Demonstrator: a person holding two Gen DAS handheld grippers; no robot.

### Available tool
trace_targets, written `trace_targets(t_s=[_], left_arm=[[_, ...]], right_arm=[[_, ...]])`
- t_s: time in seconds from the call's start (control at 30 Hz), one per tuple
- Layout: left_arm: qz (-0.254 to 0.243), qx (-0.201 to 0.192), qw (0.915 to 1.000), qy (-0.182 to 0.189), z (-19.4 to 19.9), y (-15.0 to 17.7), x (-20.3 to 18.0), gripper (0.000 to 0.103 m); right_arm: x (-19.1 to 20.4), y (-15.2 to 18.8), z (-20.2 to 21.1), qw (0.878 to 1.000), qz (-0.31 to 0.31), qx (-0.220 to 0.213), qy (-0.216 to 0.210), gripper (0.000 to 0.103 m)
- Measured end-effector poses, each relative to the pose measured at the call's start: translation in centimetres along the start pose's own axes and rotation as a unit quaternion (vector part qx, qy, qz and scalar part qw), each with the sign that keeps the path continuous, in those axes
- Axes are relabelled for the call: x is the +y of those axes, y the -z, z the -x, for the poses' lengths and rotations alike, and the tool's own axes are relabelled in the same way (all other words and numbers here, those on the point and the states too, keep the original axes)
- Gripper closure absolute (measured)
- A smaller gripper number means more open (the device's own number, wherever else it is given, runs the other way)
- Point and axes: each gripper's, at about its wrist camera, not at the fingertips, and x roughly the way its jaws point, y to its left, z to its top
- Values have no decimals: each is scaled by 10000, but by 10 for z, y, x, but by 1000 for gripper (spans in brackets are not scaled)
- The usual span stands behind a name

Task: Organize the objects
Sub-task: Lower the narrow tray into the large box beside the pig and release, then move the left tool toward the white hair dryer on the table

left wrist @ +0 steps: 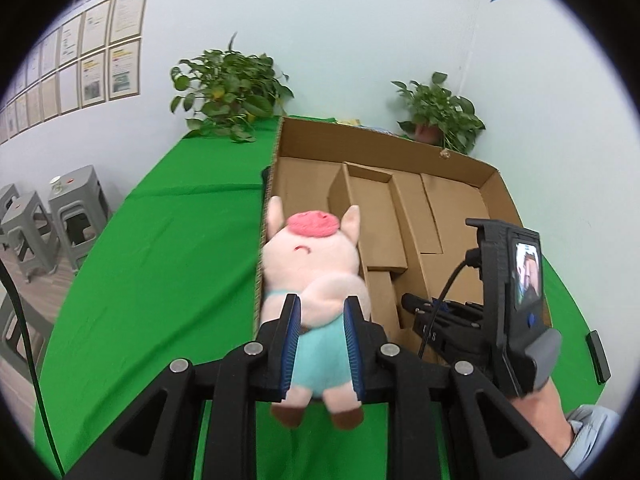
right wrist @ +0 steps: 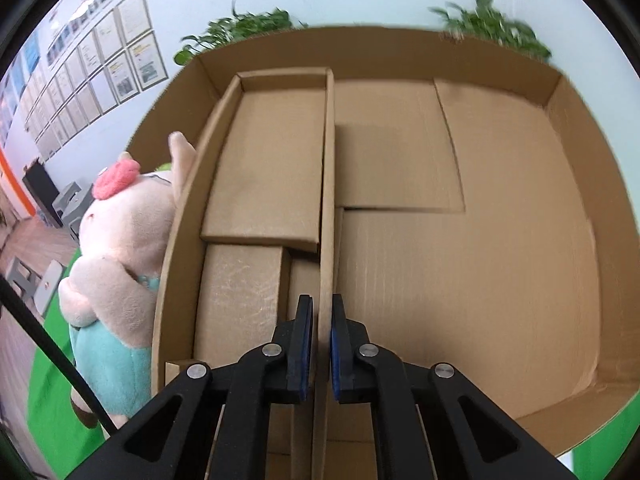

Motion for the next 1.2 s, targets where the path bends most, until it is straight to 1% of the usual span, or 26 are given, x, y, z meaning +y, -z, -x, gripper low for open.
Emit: trace_targets(t_s=[0.07,0.1,0.17,0.2,0.23,0.27,0.3,0.33,0.37,0.4,0.43,0.5,0.53,0.63,0.67,0.7,0.8,0.83,0.93,1.03,1.1,1.2], left_arm=[[-2,-139,9999,-89,6,5,1,82],[-42,-273,9994,-196,11,7,-1,82],[-114,-488,9982,-318,18,8,-4,75],[-170,-649,9970,-380,24,9,-7,59],[-223,-844,9951,-456,31,12,-11,37],[-259,-1021,9930,-528,37,13,-17,26],[-300,-1265,9895,-636,44,15,-23,15],[-345,-1428,9864,-740,48,17,-27,14],[-414,-1528,9837,-850,51,18,-33,14],[-501,-1552,9820,-951,51,19,-40,14],[-538,-1527,9815,-1018,51,21,-45,14],[-483,-1446,9815,-1163,47,25,-54,14],[-467,-1382,9824,-1165,46,27,-58,14],[-421,-1092,9868,-1120,36,34,-70,14],[-428,-1012,9877,-1116,35,39,-74,14],[-466,-904,9886,-1109,31,44,-80,14],[-616,-734,9890,-1124,25,56,-93,14],[-640,-708,9890,-1126,24,59,-97,14],[-572,-687,9899,-1098,26,66,-102,14],[-558,-564,9908,-1096,24,69,-105,14],[-562,-511,9910,-1101,23,70,-106,14],[-559,-469,9912,-1108,24,73,-107,14]], right_arm=[[5,1,-1,9998,134,-113,125,96],[6,1,1,9997,143,-173,137,95],[7,3,13,9995,87,-298,80,87],[7,4,22,9992,80,-378,31,68],[7,4,30,9988,101,-472,-29,40],[9,6,41,9979,172,-620,-79,28],[10,12,58,9957,305,-866,-123,12],[12,18,72,9935,429,-1045,-133,5],[12,25,87,9909,575,-1209,-140,1],[14,33,100,9883,711,-1335,-192,1],[12,39,109,9873,766,-1365,-278,1],[7,55,125,9873,761,-1294,-519,1],[0,61,131,9872,748,-1290,-560,1],[-24,84,158,9870,679,-1409,-376,1],[-30,82,165,9871,660,-1424,-307,1],[-35,89,171,9871,640,-1448,-236,1],[-54,107,191,9872,606,-1477,-40,1],[-68,112,199,9873,595,-1471,-35,1],[-87,130,216,9877,591,-1445,-33,1],[-96,142,225,9890,617,-1343,-66,1],[-101,149,227,9898,570,-1296,-148,1],[-105,154,226,9903,562,-1260,-161,1]])
